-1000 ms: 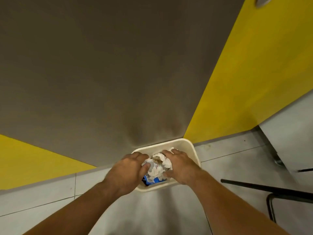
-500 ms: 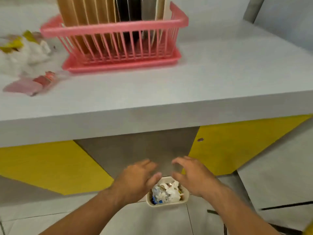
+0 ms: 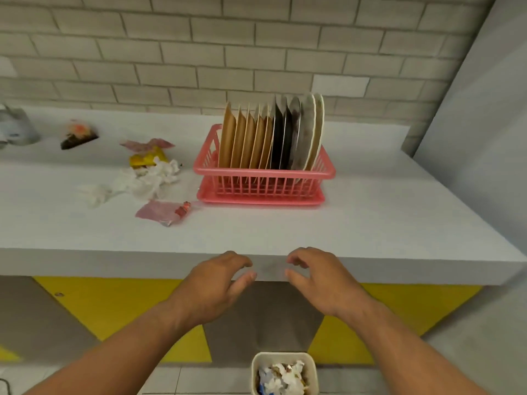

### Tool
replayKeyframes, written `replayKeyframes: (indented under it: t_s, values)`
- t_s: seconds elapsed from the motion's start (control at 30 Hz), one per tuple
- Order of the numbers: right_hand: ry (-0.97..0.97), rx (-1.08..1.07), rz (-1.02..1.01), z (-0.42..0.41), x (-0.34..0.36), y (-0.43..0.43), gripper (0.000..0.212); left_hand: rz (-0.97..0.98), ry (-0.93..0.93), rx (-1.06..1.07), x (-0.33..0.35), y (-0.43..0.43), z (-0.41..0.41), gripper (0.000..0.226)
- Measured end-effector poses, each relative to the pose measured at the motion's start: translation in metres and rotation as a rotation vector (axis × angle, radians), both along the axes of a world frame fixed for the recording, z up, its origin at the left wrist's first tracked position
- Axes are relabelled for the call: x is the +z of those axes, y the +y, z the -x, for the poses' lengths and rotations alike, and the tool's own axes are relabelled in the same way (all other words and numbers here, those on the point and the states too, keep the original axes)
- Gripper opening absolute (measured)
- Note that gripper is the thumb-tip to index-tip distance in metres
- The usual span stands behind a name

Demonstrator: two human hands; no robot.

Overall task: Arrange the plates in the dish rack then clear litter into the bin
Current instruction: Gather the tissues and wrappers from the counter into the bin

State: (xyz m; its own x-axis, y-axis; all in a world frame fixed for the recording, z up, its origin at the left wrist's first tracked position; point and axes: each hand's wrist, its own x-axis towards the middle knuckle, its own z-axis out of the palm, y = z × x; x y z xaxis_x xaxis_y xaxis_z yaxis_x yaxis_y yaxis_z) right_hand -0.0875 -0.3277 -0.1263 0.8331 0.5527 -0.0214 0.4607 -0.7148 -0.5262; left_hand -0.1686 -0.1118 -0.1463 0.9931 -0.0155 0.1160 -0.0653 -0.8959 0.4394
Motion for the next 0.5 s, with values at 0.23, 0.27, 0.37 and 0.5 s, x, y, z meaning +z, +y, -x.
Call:
replayKeyframes:
  t_s: [0.23, 0.27, 0.37, 0.5]
  values:
    - [-0.010, -0.019, -0.012, 0.025, 0.009, 0.083, 0.027, 0.032, 0.002, 0.019, 0.011, 0.099, 0.023, 0.049]
    - [-0.003, -0.027, -0.015, 0.027, 0.009, 0.097, 0.028, 0.046, 0.002, 0.034, 0.010, 0.115, 0.026, 0.050]
    - [-0.002, -0.056, -0.032, 0.033, 0.005, 0.135, 0.032, 0.082, 0.005, 0.055, 0.004, 0.159, 0.032, 0.055]
    - [0.010, -0.066, -0.015, 0.036, -0.001, 0.174, 0.036, 0.088, 0.001, 0.032, 0.005, 0.197, 0.027, 0.049]
